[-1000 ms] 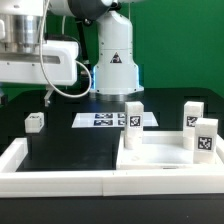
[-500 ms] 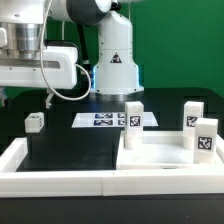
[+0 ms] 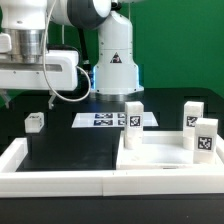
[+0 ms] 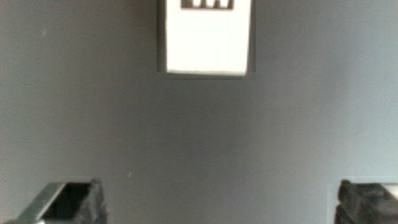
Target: Assemble square table
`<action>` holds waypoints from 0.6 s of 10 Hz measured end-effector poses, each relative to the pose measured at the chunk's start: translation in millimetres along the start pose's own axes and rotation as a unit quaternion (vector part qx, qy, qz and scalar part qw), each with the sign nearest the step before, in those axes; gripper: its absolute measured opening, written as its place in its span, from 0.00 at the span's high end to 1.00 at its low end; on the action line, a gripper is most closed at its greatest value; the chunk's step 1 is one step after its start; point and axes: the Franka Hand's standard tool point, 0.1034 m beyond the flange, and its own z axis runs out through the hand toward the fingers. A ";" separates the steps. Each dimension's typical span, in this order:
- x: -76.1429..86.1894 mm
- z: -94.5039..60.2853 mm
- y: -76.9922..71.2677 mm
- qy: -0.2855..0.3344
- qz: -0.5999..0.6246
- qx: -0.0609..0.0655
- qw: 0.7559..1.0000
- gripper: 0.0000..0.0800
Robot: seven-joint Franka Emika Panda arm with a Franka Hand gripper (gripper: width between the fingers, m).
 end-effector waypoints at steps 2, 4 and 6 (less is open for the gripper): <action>-9.2 4.0 -0.8 -0.007 -0.003 0.003 1.000 0.19; -12.4 5.6 -1.2 -0.009 -0.002 0.003 1.000 0.19; -13.2 6.6 -5.2 -0.019 -0.004 0.011 1.000 0.19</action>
Offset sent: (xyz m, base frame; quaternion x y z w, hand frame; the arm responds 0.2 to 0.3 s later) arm 0.0000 0.0000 0.0000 0.0000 0.0000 0.0000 1.0000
